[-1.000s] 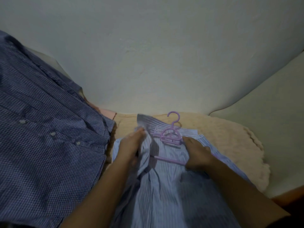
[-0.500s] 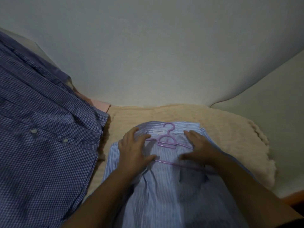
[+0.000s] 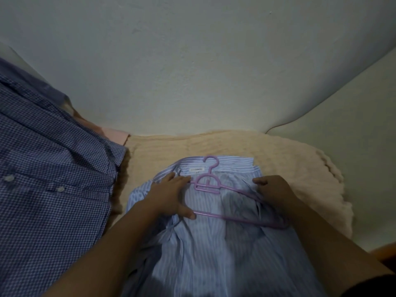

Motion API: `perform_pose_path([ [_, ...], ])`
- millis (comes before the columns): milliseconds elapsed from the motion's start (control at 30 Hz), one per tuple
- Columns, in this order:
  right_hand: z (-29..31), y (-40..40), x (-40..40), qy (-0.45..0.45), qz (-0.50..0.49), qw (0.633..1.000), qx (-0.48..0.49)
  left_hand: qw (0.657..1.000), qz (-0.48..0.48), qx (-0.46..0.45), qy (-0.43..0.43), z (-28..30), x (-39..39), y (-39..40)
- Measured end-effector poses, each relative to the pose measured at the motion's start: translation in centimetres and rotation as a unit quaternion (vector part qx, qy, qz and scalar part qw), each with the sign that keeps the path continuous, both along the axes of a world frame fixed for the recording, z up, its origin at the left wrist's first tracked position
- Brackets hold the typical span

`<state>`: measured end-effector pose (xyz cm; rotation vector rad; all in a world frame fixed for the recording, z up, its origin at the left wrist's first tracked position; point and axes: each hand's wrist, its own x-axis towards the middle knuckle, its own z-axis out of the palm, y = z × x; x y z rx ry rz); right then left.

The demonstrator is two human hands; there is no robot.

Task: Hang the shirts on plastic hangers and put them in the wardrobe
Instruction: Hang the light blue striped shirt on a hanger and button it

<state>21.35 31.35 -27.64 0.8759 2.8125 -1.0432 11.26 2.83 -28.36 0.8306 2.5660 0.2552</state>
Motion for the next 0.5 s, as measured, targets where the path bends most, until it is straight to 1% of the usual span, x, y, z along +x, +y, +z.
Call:
perform_pose_path([
  [67, 0.5, 0.5, 0.4, 0.009, -0.011, 1.000, 0.001, 1.000, -0.005, -0.003, 0.006, 0.2, -0.1, -0.1],
  [167, 1.8, 1.3, 1.0, 0.030, 0.011, 0.999, 0.044, 0.998, -0.024, -0.005, 0.059, 0.3, 0.0, -0.7],
  [300, 3.9, 1.5, 1.3, 0.075, 0.009, 0.995, 0.065, 0.991, -0.025, -0.019, 0.130, 1.4, -0.1, -1.6],
  [367, 4.9, 0.8, 1.3, 0.104, 0.004, 0.994, 0.022, 0.989, 0.001, -0.039, 0.140, 2.3, -0.2, -1.8],
  [433, 6.0, -0.3, 1.4, 0.141, -0.003, 0.989, -0.055, 0.988, 0.027, -0.057, 0.142, 3.2, -0.2, -1.7],
  [500, 7.1, -2.0, 1.4, 0.167, -0.002, 0.980, -0.111, 0.984, 0.049, -0.059, 0.160, 3.7, -0.1, -1.3],
])
